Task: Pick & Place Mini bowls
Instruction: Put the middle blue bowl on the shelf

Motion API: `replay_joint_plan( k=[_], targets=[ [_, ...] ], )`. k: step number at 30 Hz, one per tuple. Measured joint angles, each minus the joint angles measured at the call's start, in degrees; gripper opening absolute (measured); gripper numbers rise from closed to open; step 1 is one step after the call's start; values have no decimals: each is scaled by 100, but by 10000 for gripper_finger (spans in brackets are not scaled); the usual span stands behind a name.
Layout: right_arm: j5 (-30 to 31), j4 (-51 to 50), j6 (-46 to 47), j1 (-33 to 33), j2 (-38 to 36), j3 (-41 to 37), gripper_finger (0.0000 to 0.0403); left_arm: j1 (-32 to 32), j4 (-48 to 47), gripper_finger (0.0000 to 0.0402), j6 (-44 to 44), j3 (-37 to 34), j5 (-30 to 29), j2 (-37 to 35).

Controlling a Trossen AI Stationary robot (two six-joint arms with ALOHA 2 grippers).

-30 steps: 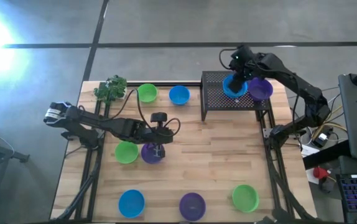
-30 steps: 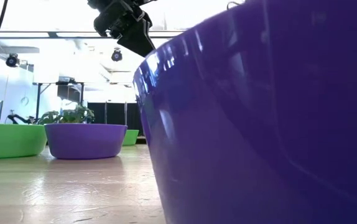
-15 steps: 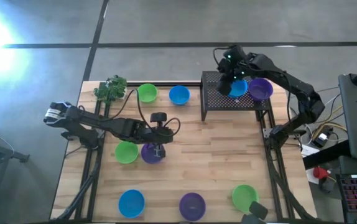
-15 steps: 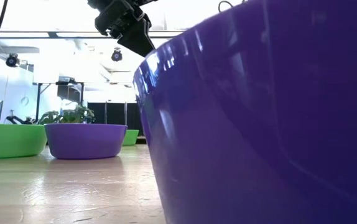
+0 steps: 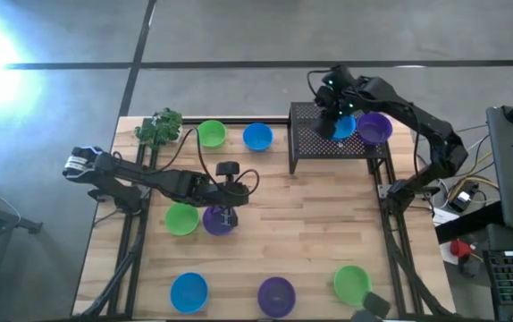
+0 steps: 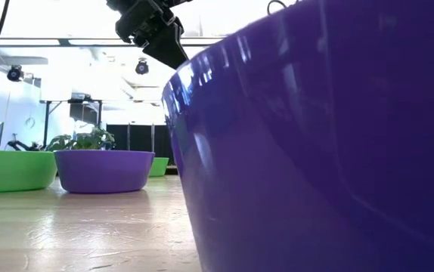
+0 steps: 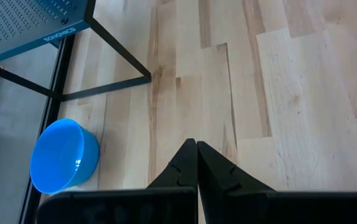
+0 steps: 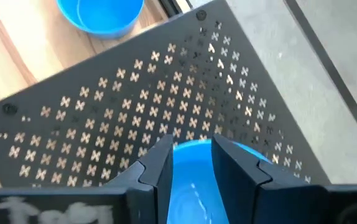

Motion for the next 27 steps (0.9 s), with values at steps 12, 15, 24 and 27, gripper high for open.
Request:
replay_joint_plan(
  k=[12,15,24,27],
  targets=[
    [105,384,-8,0,-44,0,94,-1,2,0,-88,0,0,0],
    [105,446,4,0,3,-13,89,0,0,0,-123,0,0,0],
    [130,245,4,0,226,-45,91,0,0,0,-131,0,0,0],
    [397,177,4,2,215,-24,93,0,0,0,-131,0,0,0]
  ],
)
